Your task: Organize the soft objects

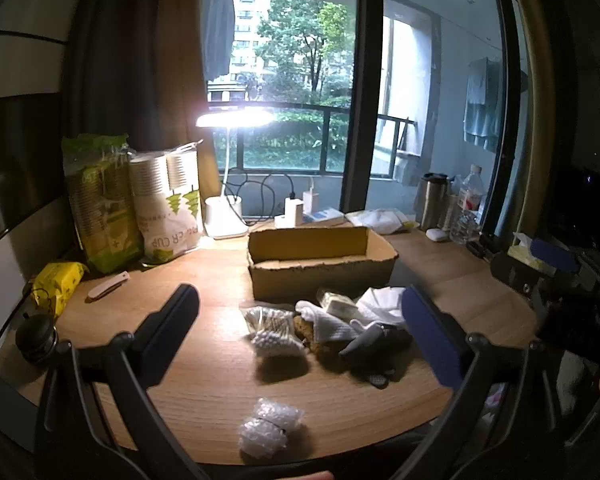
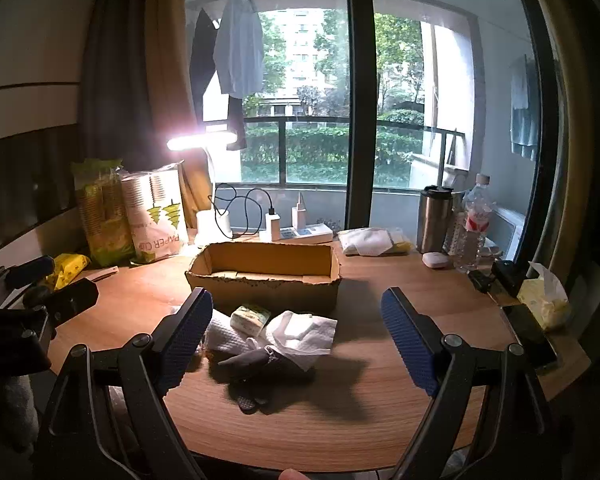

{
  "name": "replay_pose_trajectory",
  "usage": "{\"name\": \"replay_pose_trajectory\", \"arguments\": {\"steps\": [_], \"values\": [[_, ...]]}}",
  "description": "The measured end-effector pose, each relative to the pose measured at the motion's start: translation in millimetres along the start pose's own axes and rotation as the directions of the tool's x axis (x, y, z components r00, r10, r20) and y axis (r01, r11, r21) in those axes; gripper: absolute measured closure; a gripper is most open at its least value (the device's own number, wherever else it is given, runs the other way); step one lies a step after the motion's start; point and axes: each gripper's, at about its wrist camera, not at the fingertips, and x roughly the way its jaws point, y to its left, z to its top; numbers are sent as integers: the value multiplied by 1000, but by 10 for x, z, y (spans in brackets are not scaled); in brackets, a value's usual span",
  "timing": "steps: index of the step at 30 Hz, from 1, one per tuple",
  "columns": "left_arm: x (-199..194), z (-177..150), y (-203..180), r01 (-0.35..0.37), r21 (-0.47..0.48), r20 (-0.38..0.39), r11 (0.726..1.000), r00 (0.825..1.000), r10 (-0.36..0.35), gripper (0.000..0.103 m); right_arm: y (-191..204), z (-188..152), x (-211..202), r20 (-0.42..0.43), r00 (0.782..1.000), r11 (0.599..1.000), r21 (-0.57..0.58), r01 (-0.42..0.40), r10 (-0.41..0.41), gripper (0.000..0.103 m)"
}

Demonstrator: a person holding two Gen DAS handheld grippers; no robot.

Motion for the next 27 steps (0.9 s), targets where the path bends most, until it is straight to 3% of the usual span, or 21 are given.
{"name": "replay_pose_trajectory", "arguments": {"steps": [27], "values": [[-7,-4,-10,19,11,-8,1000,1000,-19,1,-7,13,-7,-3,1000,1000,0,-2,2,14]]}}
